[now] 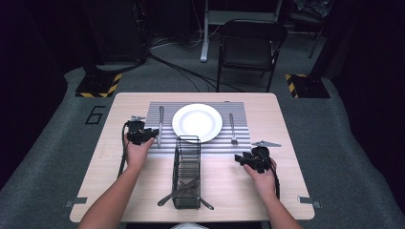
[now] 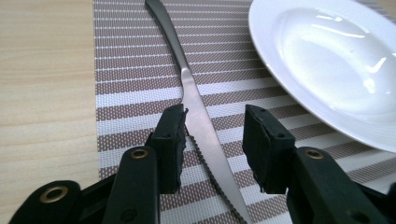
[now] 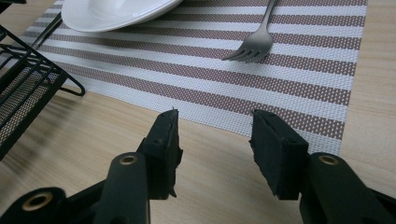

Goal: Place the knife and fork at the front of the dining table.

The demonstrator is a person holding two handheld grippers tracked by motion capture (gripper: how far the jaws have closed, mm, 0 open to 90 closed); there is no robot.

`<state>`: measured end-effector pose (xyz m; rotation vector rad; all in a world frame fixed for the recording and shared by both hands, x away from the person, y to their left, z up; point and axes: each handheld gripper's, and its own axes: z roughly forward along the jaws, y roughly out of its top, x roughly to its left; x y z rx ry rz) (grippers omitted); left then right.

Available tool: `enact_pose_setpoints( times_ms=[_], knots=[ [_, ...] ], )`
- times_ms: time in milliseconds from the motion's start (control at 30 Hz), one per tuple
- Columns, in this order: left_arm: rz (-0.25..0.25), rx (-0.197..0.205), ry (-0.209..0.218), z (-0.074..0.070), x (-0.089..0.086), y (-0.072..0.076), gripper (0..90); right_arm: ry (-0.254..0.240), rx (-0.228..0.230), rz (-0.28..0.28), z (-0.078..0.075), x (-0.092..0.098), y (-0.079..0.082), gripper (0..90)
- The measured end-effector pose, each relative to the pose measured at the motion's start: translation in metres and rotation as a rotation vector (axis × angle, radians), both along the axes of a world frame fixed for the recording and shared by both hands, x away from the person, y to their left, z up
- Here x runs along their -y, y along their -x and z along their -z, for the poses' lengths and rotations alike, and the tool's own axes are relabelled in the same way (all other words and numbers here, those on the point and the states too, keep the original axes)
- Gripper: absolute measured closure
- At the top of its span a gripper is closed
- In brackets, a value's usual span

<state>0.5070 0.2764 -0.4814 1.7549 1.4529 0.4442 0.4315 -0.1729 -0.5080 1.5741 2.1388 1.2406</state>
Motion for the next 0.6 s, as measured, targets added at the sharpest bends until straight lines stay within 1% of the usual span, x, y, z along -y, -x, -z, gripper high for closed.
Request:
enact_pose_setpoints(
  times_ms=[67,100,133,167,200,233,267,333,367,500,533,567,600],
  knots=[
    [0.010,0.010,0.003,-0.005,-0.002,0.004,56.3,0.004,0.003,-0.004,0.000,0.000,0.000,51.6],
    [0.010,0.010,0.003,-0.005,-0.002,0.004,56.1,0.004,0.003,-0.004,0.000,0.000,0.000,51.6],
    [0.020,0.028,0.008,-0.007,-0.005,0.009,55.3,0.005,0.004,-0.004,0.000,0.000,0.000,51.6],
    [0.020,0.028,0.008,-0.007,-0.005,0.009,54.7,0.005,0.004,-0.004,0.000,0.000,0.000,51.6],
    [0.026,0.031,0.017,-0.009,-0.009,0.014,54.6,0.005,0.002,-0.003,0.000,0.000,0.000,51.6],
    [0.026,0.031,0.017,-0.009,-0.009,0.014,54.3,0.004,0.001,-0.002,0.000,0.000,0.000,51.6],
    [0.040,0.033,0.020,-0.010,-0.013,0.020,53.7,0.004,0.000,-0.001,0.000,0.000,0.000,51.6],
    [0.040,0.031,0.022,-0.009,-0.015,0.021,52.8,0.006,0.003,-0.002,0.000,0.000,0.000,51.6],
    [0.044,0.028,0.029,-0.010,-0.019,0.026,52.7,0.004,0.002,-0.003,0.000,0.000,0.000,51.6],
    [0.056,0.024,0.029,-0.011,-0.026,0.034,51.6,0.006,0.001,-0.001,0.000,-0.001,0.000,51.6],
    [0.051,0.028,0.032,-0.011,-0.027,0.037,51.4,0.005,0.001,-0.002,0.000,-0.001,0.000,51.6],
    [0.062,0.025,0.015,-0.012,-0.031,0.041,50.8,0.004,0.000,-0.001,-0.001,-0.001,0.001,51.6],
    [0.062,0.025,0.015,-0.012,-0.031,0.041,50.6,0.003,0.000,-0.001,-0.001,-0.001,0.001,51.6]
  ],
)
